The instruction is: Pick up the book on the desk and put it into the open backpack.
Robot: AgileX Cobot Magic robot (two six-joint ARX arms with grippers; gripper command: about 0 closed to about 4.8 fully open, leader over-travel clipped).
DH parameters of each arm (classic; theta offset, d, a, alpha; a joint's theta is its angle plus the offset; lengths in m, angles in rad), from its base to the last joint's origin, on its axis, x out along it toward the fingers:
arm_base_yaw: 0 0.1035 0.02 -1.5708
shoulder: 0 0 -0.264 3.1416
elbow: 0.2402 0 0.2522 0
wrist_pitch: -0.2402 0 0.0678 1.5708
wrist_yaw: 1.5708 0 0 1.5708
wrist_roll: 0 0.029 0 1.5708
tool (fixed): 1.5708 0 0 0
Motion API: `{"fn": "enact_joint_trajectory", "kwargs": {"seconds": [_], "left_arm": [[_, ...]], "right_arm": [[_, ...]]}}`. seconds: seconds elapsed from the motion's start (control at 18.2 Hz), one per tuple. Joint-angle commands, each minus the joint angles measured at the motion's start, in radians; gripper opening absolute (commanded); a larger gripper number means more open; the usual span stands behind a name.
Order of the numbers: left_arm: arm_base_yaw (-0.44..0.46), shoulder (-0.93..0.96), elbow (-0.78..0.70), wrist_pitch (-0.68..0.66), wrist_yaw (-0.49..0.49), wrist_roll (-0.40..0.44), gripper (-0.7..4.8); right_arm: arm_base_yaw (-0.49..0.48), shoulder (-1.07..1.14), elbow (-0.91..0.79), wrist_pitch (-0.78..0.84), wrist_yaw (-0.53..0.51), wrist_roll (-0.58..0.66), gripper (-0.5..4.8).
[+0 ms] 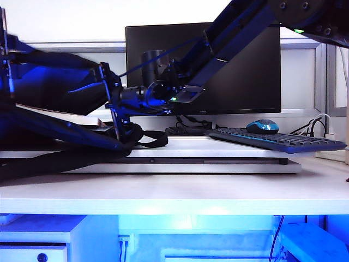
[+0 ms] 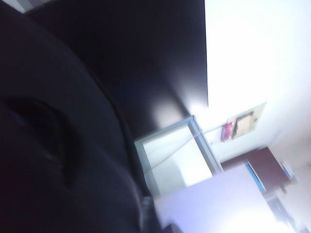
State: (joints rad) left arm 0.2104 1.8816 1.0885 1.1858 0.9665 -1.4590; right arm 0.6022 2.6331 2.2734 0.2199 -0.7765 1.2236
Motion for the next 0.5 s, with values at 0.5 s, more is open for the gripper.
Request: {"fn": "enact_joint_trajectory", "kwargs": {"seconds": [0.5], "left_arm": [[-0.086,-0.028,0.016,-0.407,0.182,0.418,0.68]], "right_arm": [[-0.032,-0.102,0.002,-0.067,0.031,-0.138,4.79]]}}
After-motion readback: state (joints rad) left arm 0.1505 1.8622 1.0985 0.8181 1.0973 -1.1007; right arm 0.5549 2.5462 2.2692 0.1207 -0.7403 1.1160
